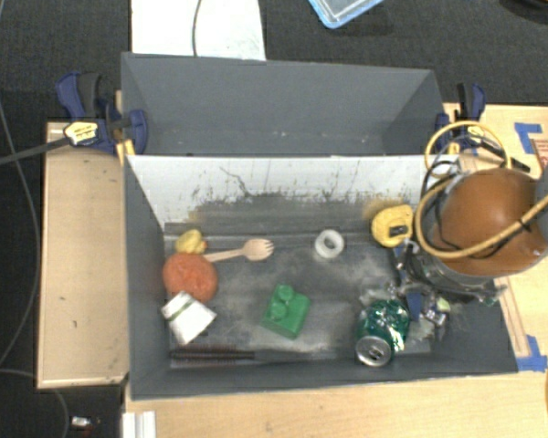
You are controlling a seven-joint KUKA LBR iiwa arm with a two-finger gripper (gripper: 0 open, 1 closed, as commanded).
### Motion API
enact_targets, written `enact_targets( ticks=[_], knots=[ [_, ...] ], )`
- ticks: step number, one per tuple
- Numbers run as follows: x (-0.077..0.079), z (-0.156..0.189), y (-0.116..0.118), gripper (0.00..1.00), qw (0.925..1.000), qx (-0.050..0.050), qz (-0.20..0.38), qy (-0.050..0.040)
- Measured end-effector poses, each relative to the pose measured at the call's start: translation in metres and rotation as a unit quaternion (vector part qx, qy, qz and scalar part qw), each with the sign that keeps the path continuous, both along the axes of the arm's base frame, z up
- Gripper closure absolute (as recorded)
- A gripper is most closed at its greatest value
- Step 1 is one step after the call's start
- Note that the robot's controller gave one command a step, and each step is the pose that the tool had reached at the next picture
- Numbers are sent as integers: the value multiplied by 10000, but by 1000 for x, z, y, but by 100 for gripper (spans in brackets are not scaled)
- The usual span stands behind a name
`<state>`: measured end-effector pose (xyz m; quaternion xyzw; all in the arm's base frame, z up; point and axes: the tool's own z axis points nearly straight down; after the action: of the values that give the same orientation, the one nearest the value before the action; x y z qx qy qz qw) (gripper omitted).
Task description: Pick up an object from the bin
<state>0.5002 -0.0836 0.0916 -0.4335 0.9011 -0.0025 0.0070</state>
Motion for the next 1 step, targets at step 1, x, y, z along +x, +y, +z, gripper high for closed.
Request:
enact_targets(
  ticks=[1],
  knots=[
    [-7,-1,7,0,9930,20,-1178,-18]
  ],
)
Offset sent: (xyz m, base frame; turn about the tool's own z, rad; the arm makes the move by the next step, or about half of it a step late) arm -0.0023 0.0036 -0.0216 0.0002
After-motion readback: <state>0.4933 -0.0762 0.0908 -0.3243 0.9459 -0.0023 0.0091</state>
